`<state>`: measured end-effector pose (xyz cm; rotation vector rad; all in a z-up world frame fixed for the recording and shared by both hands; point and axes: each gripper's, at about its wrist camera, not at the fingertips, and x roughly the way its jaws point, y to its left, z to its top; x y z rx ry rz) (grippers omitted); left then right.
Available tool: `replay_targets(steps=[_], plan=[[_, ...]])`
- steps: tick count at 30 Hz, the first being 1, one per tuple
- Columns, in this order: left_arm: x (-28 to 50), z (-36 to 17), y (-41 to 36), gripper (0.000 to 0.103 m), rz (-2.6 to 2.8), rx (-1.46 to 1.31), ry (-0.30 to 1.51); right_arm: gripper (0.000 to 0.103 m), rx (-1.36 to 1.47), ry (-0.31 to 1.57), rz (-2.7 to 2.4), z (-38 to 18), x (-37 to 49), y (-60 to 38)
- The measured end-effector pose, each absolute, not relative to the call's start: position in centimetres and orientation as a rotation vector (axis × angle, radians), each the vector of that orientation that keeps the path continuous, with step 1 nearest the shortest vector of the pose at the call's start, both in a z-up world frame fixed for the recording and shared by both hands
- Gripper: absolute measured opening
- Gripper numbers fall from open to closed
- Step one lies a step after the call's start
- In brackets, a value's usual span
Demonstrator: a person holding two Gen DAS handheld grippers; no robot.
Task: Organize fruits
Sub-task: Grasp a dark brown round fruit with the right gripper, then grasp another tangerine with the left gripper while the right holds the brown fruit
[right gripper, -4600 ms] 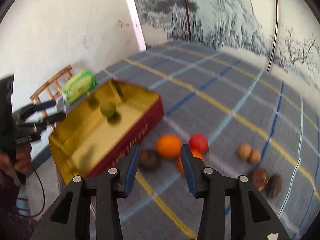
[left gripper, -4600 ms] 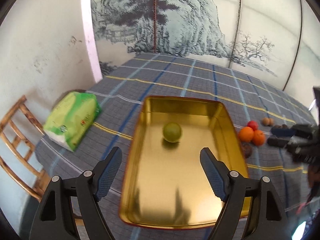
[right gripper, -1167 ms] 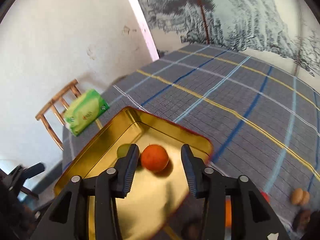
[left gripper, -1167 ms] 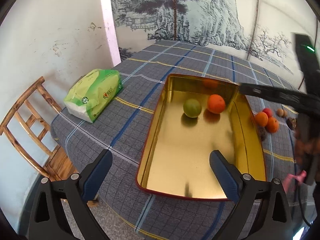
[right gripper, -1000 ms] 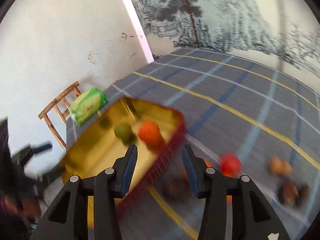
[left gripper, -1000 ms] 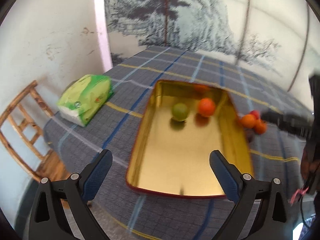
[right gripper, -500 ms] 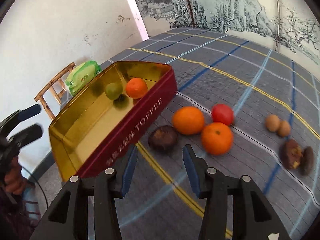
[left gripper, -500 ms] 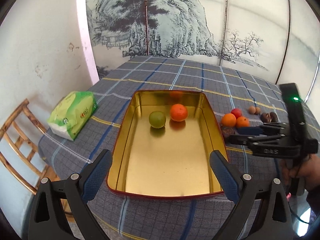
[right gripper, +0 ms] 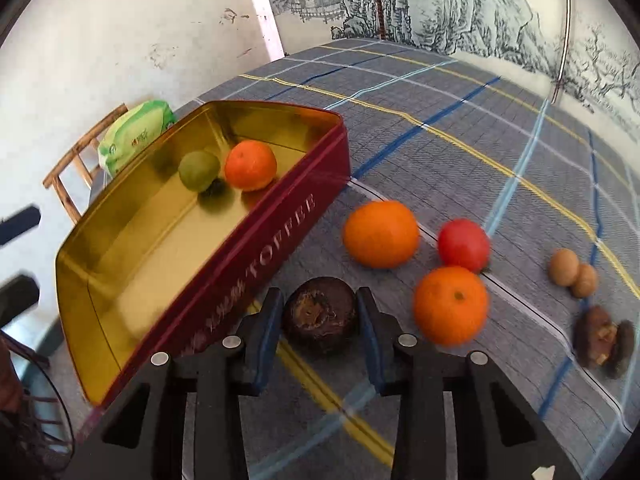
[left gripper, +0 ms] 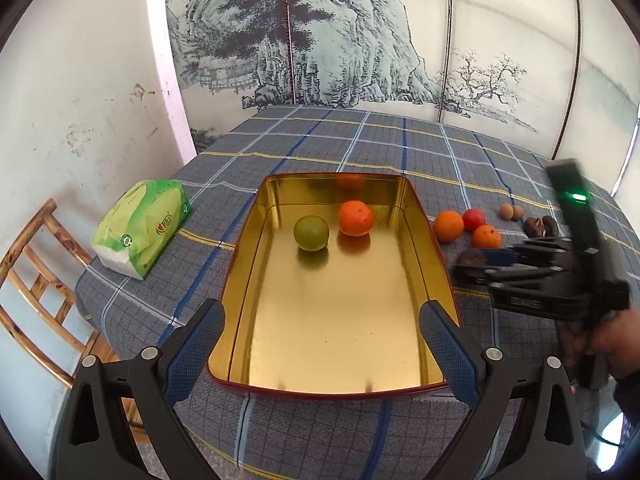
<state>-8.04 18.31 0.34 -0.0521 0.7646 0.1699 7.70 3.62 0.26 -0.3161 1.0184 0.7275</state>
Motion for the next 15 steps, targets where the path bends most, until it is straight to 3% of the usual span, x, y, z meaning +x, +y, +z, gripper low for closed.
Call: replay_targets(steps=[7,15], plan=[[-7.9,0.4,17.0,0.097,0.153,-0.015,0.765,0.034,-0.249,0.938,0.57,4.3,6.4,-5.7],[-7.5,0.9,13.5,0.097,0.111,0.067,0.764,0.034,-0.178,0.934,0.284,4.1,7.8,-17.5]])
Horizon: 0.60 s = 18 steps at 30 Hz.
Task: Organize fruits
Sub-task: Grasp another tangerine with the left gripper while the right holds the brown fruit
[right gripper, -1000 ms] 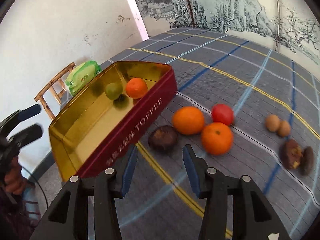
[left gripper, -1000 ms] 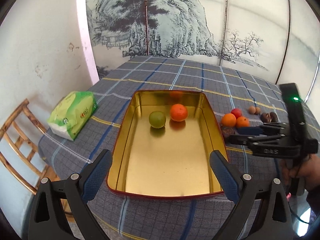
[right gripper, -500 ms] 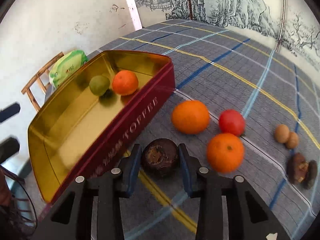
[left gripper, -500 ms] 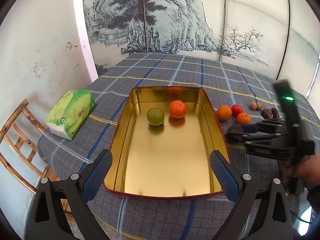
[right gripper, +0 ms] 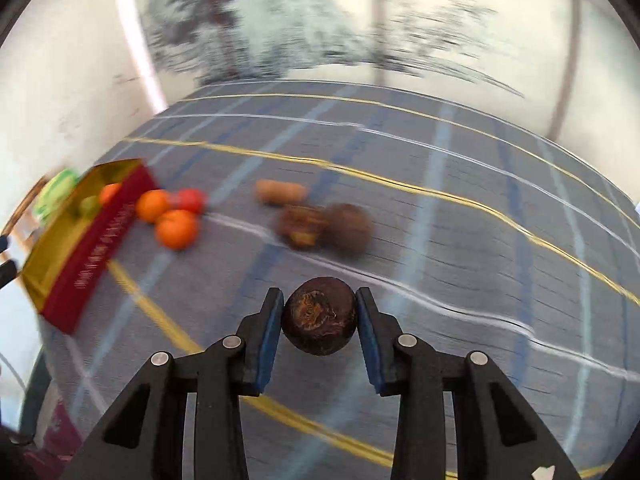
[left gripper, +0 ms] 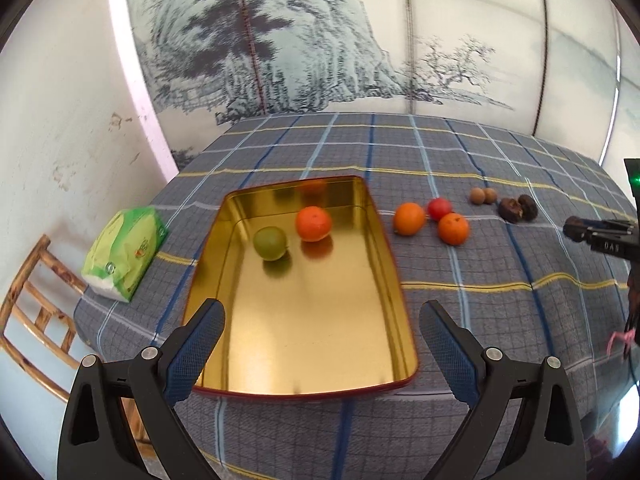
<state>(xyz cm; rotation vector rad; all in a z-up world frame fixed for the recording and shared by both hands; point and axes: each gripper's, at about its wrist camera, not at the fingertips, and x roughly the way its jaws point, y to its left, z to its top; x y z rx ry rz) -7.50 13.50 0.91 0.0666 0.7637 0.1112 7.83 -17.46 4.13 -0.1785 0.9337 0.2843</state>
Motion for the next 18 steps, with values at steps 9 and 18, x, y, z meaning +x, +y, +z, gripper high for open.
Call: replay_targets(steps=[9,18], plan=[[-5.6,0.8,9.9,0.097,0.044,0.13,0.796,0.034,-0.108,0.969,0.148,2.5,9.3,-24.0],[-2.3,0.4,7.8,0.097,-0.101,0.078,0.873,0.033,-0.076,0.938,0.165,2.3,9.5,-24.9]])
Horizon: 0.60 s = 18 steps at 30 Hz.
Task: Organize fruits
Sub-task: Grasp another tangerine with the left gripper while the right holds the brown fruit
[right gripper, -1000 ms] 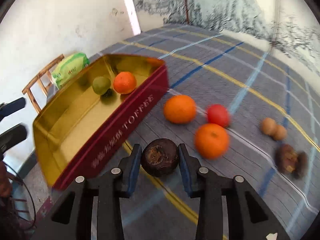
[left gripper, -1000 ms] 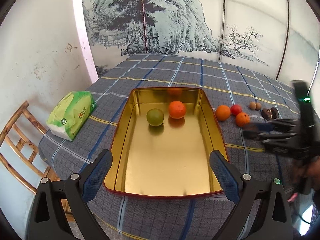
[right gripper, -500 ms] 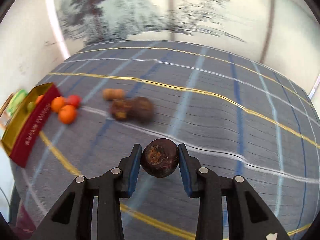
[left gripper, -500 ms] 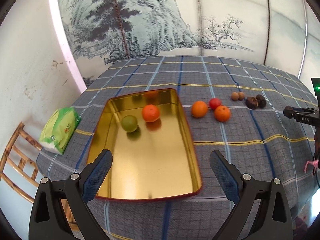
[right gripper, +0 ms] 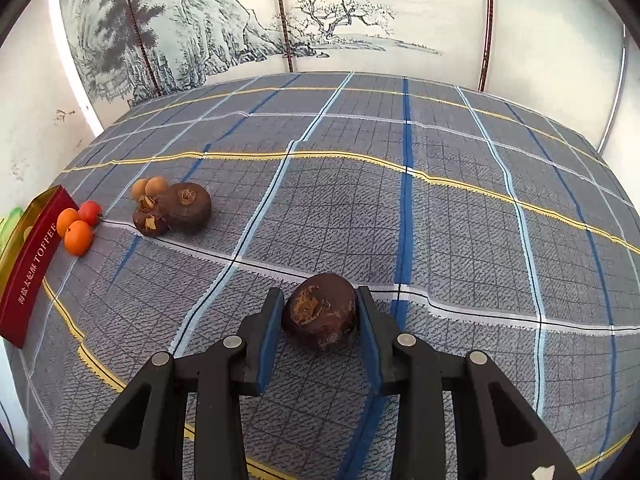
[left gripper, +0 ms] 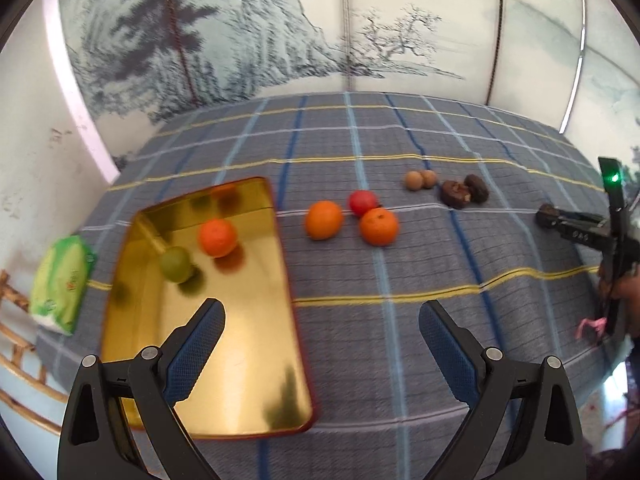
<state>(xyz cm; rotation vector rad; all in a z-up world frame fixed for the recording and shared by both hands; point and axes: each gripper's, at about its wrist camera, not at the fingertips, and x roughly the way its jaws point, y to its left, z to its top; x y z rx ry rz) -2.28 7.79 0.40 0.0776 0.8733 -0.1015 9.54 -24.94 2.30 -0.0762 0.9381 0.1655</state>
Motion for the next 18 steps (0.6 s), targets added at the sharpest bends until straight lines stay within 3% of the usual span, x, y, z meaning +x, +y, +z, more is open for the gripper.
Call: replay_targets(steps=[11,14,18], plan=[[4.2,-0.2,3.1,0.096,-0.226,0.159,0.909,0.033,0.022,0.936,0.207,2.3,9.5,-26.1],[6.1,-1.2,2.2,0.088,-0.236,0.176,0.938,0.033,0.04,0.936,0.215,2.3,9.5,-26.3],[8.3,-2.9,2.0,0.067,-0.221,0.159,1.003,0.033,0.063,0.935,0.227,2.4,9.5,-26.7]])
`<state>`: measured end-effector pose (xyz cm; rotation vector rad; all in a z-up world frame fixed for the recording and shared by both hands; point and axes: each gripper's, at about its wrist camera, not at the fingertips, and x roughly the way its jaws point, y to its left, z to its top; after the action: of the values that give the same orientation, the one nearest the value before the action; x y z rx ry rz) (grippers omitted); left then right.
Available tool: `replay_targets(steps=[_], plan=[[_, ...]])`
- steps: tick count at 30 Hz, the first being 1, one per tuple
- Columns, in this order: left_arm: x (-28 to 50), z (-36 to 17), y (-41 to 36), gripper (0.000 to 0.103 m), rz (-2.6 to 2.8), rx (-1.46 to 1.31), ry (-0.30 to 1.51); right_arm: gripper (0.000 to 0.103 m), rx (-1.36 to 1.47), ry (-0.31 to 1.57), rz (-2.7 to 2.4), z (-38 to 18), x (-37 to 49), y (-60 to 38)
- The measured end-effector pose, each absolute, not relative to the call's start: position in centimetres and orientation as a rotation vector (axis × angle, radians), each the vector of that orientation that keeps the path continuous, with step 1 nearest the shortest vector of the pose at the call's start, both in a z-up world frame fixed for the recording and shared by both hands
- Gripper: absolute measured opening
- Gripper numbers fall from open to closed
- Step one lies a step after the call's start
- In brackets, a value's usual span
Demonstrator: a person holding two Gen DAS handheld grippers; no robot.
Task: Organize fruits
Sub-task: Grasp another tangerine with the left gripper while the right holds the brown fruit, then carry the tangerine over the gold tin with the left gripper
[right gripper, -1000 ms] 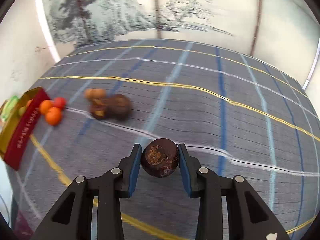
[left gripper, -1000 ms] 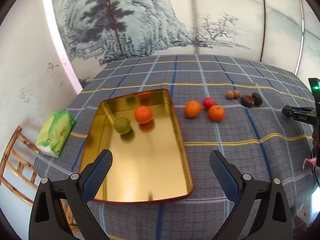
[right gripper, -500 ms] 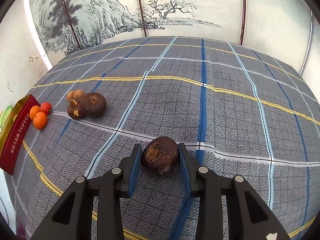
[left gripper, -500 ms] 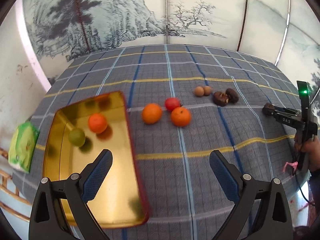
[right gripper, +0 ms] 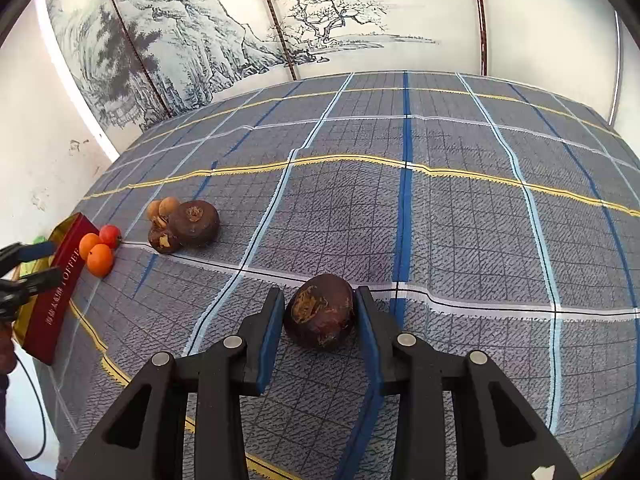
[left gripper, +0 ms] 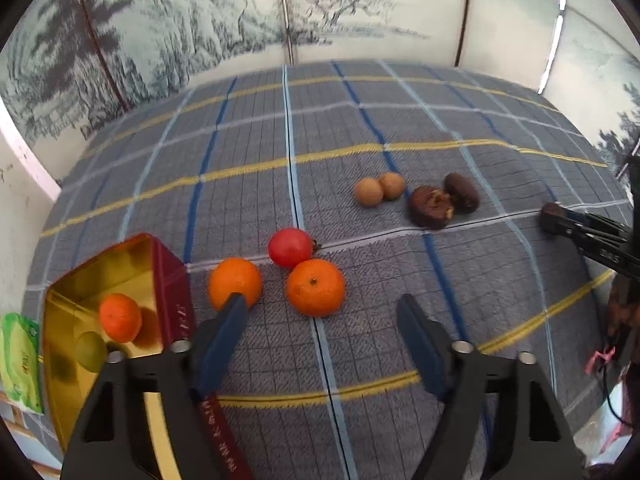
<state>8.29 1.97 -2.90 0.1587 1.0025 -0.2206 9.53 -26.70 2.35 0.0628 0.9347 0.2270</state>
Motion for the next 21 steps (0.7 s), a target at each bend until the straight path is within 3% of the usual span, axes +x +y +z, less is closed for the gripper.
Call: replay_targets(steps=[2,11,13,15,21], plan=[[9.1,-3.6,2.1,0.061,-0.226,0.13,1.031,0.034,0.073,0.935,0.233,2.3,9.6,-26.8],[11.1,-5.3,2.3,0.059,-0.213,0.13,1.087,0.035,0.086,0.935,0.249,2.4,9.6,-26.9],[11.5,-5.8,2.2,0.046,-0.227,0.124,1.113,0.035,0.087,0.935,0.249,2.4,9.5,-26.9],[12.0,-6.6,1.9,0.04,-0.227,0.133,1.147,0.035,0.087,0.935,0.248,2.4,9.5,-26.9],[11.3,-6.4,2.0,0.038,-0.209,0.076,1.127,0.035,0.087,0.935,0.248,2.4,9.5,-26.9]])
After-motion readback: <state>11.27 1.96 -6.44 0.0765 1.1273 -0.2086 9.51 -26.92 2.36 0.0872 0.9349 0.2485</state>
